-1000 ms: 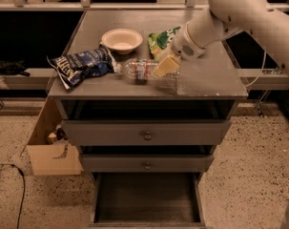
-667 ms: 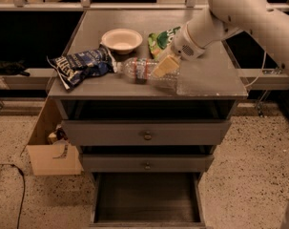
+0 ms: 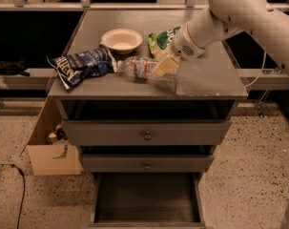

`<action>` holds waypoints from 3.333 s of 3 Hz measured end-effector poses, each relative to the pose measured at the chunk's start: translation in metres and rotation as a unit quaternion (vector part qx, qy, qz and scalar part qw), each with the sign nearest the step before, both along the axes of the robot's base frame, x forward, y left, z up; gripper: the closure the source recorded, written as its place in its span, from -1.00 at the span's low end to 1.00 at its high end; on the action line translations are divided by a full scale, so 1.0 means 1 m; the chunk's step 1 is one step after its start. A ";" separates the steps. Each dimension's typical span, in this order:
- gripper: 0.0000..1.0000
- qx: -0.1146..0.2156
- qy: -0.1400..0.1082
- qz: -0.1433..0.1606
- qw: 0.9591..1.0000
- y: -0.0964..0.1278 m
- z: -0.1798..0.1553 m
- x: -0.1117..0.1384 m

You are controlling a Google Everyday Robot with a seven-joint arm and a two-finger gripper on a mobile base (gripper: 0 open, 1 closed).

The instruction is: Place water bottle into bottom drawer

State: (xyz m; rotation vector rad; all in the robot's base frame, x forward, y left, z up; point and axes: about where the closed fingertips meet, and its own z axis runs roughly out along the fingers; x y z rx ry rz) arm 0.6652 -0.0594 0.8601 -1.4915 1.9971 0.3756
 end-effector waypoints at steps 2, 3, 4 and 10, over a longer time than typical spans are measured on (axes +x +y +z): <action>1.00 -0.003 -0.006 0.003 1.000 -0.009 0.016 -0.004; 1.00 -0.002 -0.027 0.006 1.000 -0.030 0.055 -0.014; 1.00 0.003 -0.046 0.003 0.999 -0.053 0.083 -0.037; 1.00 0.155 0.068 -0.049 0.984 -0.099 -0.052 -0.195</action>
Offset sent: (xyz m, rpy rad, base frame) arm -0.0111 -0.0334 0.0549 -0.0125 -0.0441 0.0076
